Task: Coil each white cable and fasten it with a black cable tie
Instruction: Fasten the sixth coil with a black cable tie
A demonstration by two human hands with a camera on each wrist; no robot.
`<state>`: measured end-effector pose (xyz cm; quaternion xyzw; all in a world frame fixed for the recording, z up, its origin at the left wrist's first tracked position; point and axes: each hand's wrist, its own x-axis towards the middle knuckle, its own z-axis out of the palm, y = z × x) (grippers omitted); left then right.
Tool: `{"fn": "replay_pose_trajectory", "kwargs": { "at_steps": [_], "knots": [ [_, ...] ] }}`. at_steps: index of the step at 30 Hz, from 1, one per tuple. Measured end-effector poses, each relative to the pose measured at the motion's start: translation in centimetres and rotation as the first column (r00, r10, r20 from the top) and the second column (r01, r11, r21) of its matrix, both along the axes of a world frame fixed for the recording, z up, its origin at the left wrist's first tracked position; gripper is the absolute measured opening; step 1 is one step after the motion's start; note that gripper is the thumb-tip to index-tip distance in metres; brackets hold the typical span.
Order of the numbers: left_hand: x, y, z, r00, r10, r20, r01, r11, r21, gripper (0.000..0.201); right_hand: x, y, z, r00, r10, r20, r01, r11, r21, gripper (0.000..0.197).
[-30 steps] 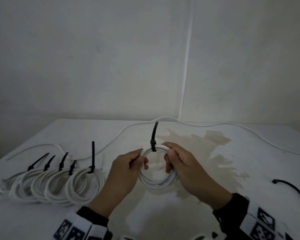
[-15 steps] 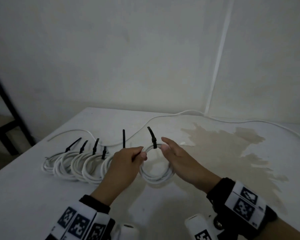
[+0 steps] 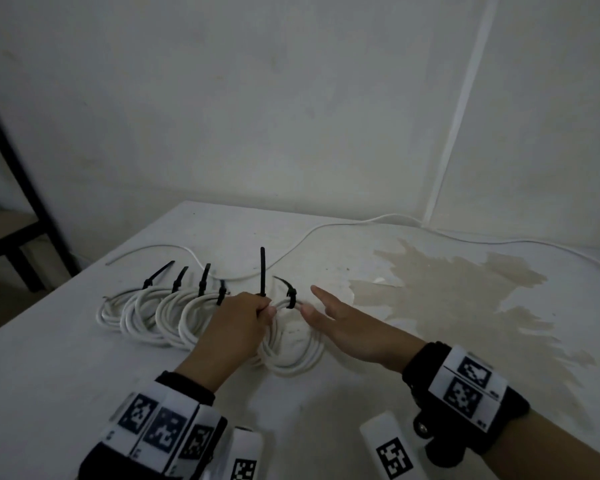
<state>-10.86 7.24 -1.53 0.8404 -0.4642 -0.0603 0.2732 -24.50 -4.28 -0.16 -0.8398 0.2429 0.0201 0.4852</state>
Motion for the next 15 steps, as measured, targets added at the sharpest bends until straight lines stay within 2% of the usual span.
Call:
{"fn": "replay_pose_trajectory", "kwargs": {
  "at_steps": [3,10,13,15],
  "knots": [
    [0.3,-0.3,-0.5,0.996,0.034,0.083,-0.042,0.995,0.095,0.031,0.3,0.1,-0.1,0.999,0.030,-0.041,-0.030,0.999,-0.015,0.069],
    [0.7,-1.3,-0.9,0.969,0.114,0.217,-0.150,0.976,0.155,0.020,0.6,-0.2,-0.3,0.994,0.054,-0.096,-0.062,0.995,-0.075,0.068],
    [0.8,-1.3,-0.6,0.971,0.124,0.205,-0.160,0.973,0.166,0.021,0.3,-0.6,-0.4,0.993,0.050,-0.109,-0.058,0.995,-0.075,0.068],
    [0.7,-1.0,0.0,0.975,0.136,0.178,-0.158,0.980,0.117,0.025,0.0,-0.9,-0.4,0.992,0.040,-0.117,-0.048,0.997,-0.065,0.067]
  ]
}}
